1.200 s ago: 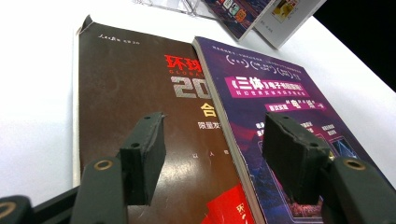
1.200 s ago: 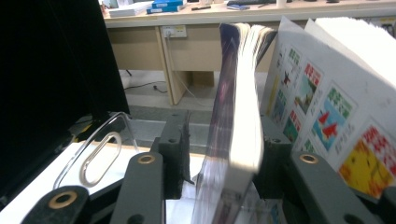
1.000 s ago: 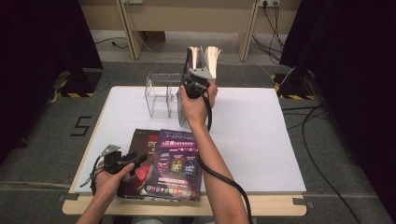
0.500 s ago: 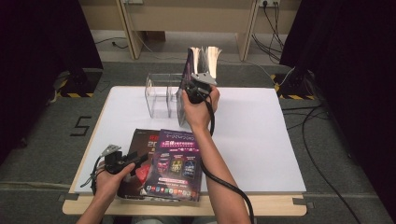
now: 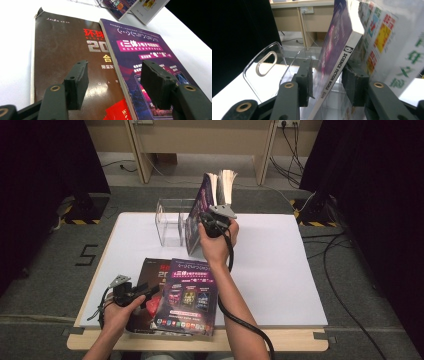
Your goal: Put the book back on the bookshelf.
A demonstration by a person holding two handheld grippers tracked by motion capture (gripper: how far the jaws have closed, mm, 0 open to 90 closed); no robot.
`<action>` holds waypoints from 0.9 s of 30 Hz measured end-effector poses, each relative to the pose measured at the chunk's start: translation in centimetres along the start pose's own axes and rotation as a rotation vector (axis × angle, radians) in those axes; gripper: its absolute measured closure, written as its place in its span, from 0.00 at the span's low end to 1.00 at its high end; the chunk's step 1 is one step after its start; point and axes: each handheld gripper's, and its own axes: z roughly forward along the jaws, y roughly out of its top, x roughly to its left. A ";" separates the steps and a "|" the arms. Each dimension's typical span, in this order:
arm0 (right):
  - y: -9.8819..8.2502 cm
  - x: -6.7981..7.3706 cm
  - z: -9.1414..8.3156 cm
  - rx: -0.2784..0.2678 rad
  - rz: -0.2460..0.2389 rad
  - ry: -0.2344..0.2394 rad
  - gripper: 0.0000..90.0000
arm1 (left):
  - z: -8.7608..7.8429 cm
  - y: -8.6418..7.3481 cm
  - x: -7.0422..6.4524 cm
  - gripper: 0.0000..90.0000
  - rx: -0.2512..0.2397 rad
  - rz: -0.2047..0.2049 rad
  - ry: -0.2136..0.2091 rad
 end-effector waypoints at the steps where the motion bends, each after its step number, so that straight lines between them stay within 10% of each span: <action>1: -0.1 -0.1 0.0 0.002 0.003 -0.001 0.68 | 0.0 0.0 0.0 0.43 0.000 0.000 0.000; 27: -1.8 -0.6 -2.2 0.003 0.027 0.043 0.67 | 0.0 0.1 -0.4 0.42 -0.001 0.016 -0.010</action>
